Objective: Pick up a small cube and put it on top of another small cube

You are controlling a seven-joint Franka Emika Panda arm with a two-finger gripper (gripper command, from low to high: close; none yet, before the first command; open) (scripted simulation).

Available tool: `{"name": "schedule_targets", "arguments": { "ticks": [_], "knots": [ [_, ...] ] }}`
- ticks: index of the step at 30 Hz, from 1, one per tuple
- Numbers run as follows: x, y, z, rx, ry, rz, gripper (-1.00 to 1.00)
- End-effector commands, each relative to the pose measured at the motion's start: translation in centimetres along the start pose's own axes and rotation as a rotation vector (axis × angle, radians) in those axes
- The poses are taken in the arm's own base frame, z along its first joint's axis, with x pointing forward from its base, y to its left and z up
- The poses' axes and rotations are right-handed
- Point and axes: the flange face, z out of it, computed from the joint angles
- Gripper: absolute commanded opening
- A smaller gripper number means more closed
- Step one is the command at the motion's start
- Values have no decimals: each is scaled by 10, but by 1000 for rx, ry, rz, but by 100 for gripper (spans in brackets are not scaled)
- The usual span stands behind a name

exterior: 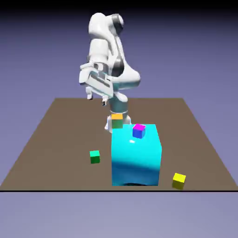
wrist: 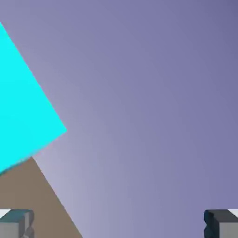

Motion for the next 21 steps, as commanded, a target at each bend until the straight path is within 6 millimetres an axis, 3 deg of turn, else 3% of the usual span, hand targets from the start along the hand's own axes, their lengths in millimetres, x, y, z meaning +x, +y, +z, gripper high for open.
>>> {"name": "schedule_targets", "arguments": {
  "ticks": [1, 11, 21],
  "knots": [
    [-5, 3, 1, 2, -5, -49, 0],
    [-58, 22, 21, 51, -55, -541, 0],
    [-113, 22, 58, 145, -80, -1039, 0]
  ]
}}
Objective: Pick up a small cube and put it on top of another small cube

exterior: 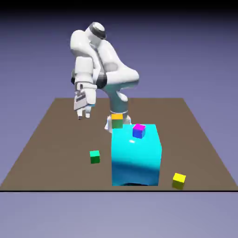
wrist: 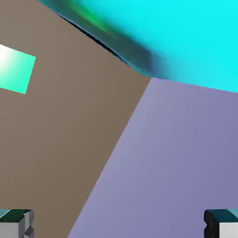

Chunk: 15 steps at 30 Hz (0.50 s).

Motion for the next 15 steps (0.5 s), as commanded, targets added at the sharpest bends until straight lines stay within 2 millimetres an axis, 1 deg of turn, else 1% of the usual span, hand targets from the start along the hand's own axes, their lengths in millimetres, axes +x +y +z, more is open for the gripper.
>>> {"name": "schedule_targets", "arguments": {
  "ticks": [1, 8, 15],
  "knots": [
    [-2, -5, 5, 9, 1, -51, 0],
    [-8, -40, 44, 71, 26, -411, 0],
    [-2, -79, 86, 127, 78, -780, 0]
  ]
}}
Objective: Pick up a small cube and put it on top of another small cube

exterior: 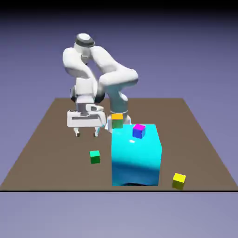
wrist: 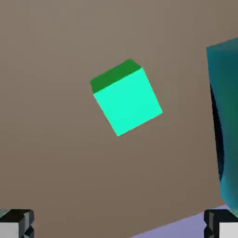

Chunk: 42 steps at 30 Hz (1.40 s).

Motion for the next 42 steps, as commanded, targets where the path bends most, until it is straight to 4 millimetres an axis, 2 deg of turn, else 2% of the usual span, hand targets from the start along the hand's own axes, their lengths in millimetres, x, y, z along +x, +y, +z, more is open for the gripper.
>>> {"name": "schedule_targets", "arguments": {
  "ticks": [1, 6, 8, 14, 15, 16, 17, 23, 33, 37, 42],
  "knots": [
    [5, -2, 7, 6, 8, -54, 0],
    [31, -13, 40, 26, 53, -326, 0],
    [32, -13, 41, 27, 54, -331, 0],
    [38, -21, 108, 27, 53, -330, 0],
    [38, -22, 109, 27, 54, -331, 0],
    [38, -22, 109, 27, 54, -331, -100],
    [38, -22, 109, 27, 54, -331, -100],
    [32, -13, 41, 26, 54, -331, -100],
    [-32, 7, -38, 78, -109, -142, -100],
    [-30, 43, -65, 70, -103, -135, -100],
    [-17, 83, -102, 61, -91, -131, -100]
  ]
}}
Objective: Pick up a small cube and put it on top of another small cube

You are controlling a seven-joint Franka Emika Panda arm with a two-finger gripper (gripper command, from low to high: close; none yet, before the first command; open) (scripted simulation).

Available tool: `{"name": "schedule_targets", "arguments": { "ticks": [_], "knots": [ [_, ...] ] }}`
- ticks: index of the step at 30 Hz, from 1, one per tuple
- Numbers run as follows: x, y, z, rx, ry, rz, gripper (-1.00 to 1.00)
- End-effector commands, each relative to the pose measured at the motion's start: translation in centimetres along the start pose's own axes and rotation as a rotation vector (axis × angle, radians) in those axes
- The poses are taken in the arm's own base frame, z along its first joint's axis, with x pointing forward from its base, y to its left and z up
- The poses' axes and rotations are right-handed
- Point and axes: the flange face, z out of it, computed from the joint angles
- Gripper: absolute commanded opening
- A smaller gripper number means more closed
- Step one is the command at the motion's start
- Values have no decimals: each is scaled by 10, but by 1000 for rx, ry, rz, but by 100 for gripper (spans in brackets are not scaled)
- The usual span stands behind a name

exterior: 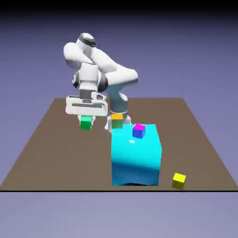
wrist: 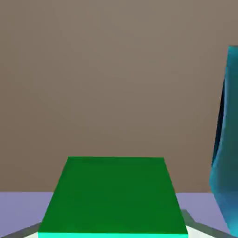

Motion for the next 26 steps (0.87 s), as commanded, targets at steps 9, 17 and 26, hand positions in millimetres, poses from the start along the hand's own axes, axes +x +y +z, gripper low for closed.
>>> {"name": "schedule_targets", "arguments": {
  "ticks": [9, 17, 26],
  "knots": [
    [39, 59, -77, -14, 45, -26, -100],
    [77, 78, -94, -19, 108, -100, -100],
    [82, 76, -60, -18, 107, -99, 100]
  ]
}}
